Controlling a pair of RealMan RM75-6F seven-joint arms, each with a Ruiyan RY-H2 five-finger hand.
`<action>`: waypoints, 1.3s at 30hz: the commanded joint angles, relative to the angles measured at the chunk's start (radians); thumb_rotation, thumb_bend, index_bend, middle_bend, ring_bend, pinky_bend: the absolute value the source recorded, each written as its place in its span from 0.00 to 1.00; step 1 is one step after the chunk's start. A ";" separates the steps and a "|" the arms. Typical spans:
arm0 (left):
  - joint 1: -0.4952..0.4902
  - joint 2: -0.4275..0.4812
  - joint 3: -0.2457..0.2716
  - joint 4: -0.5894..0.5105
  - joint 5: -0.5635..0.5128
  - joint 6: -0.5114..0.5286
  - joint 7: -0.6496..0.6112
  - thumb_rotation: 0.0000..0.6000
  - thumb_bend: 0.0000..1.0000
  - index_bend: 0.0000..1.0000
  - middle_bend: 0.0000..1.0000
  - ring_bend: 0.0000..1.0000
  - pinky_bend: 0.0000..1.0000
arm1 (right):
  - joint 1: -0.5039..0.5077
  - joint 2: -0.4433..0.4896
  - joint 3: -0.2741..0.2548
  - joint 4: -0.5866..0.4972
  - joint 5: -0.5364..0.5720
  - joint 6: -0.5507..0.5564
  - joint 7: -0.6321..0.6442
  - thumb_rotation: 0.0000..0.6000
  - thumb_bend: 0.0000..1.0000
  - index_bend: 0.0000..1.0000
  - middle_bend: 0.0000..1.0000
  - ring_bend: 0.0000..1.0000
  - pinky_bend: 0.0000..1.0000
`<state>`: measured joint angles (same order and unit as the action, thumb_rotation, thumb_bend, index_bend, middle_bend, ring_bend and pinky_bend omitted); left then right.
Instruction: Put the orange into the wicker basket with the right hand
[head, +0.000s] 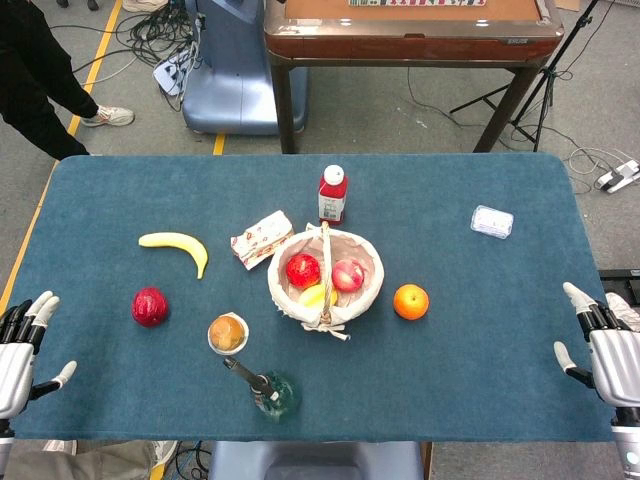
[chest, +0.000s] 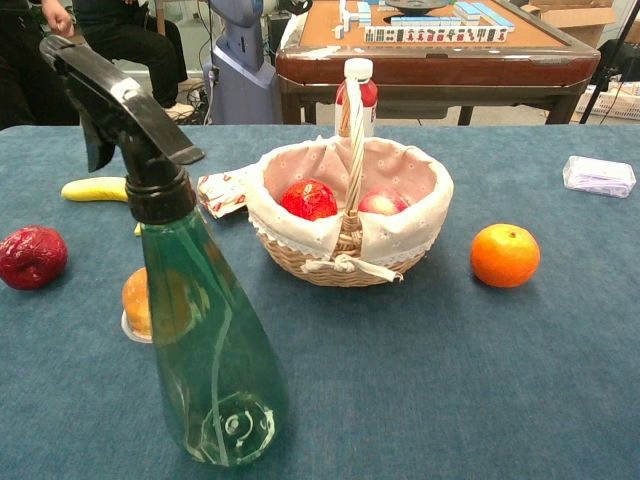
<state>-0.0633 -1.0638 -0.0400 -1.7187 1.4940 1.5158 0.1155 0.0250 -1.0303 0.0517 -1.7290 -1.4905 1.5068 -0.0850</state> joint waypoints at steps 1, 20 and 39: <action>0.000 0.000 0.001 0.000 0.001 0.000 0.001 1.00 0.25 0.04 0.00 0.00 0.04 | -0.001 0.001 0.000 0.000 -0.001 0.001 0.000 1.00 0.36 0.05 0.18 0.19 0.48; 0.001 0.000 -0.001 0.004 -0.006 -0.002 -0.002 1.00 0.25 0.04 0.00 0.00 0.04 | 0.039 0.006 -0.008 -0.017 -0.027 -0.062 -0.033 1.00 0.33 0.05 0.18 0.19 0.48; 0.011 -0.003 0.004 0.010 -0.011 0.003 -0.005 1.00 0.25 0.04 0.00 0.00 0.04 | 0.327 -0.106 0.081 -0.047 0.177 -0.450 -0.326 1.00 0.06 0.12 0.26 0.19 0.43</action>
<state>-0.0523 -1.0671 -0.0360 -1.7084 1.4835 1.5185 0.1110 0.3088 -1.1056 0.1130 -1.7942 -1.3535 1.1035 -0.3789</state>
